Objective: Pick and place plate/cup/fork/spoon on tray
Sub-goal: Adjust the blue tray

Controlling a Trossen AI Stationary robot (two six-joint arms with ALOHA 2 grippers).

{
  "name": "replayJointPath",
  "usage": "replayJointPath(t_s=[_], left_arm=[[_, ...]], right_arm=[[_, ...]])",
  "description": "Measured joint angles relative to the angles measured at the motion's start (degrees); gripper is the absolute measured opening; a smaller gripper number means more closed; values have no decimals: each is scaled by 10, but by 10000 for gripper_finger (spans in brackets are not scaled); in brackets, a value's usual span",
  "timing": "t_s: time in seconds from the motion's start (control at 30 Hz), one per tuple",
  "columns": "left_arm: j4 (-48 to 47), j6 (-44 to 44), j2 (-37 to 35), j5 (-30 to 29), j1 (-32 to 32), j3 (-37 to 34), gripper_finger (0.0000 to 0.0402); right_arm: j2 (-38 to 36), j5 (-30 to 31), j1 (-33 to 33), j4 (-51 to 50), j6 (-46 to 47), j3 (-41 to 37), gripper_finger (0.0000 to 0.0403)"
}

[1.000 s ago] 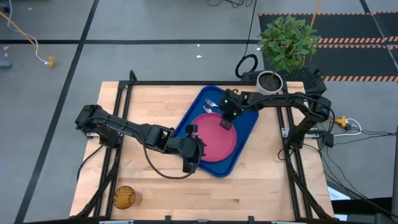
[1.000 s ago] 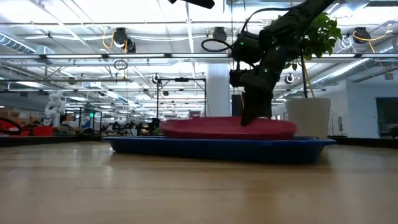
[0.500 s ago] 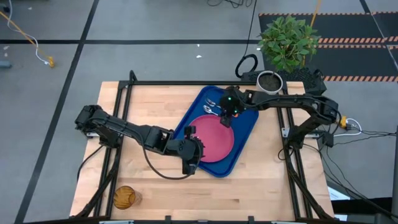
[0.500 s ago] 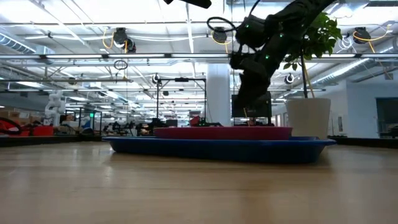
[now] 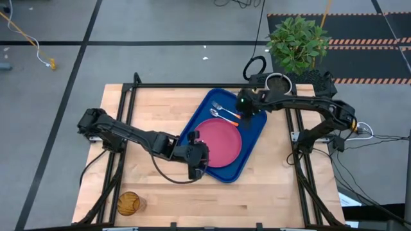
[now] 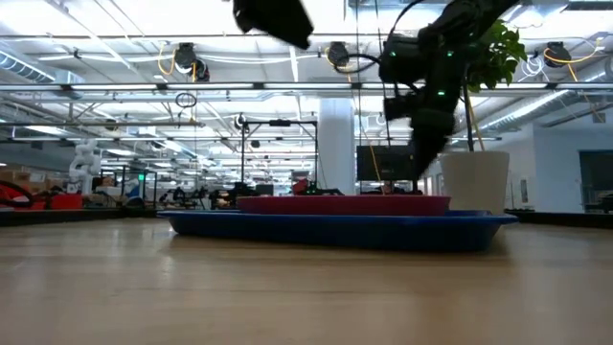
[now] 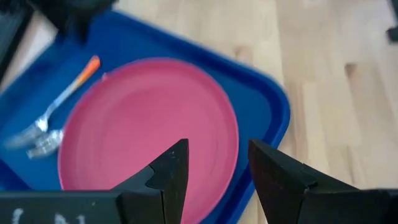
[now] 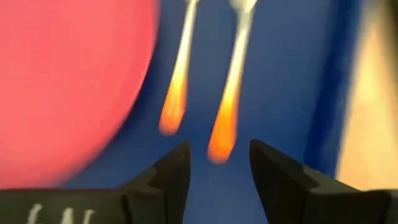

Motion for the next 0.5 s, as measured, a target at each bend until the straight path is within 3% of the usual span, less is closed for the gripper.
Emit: replayJointPath(t_s=[0.17,0.33,0.5], left_arm=[[12,-31,0,0,0,-48,168],[30,-35,0,-1,-1,-63,168],[30,-20,0,-3,-4,-63,168]], right_arm=[[0,3,48,-139,-70,-16,145],[0,3,107,-152,-133,-61,132],[-5,47,148,-156,-145,-73,123]])
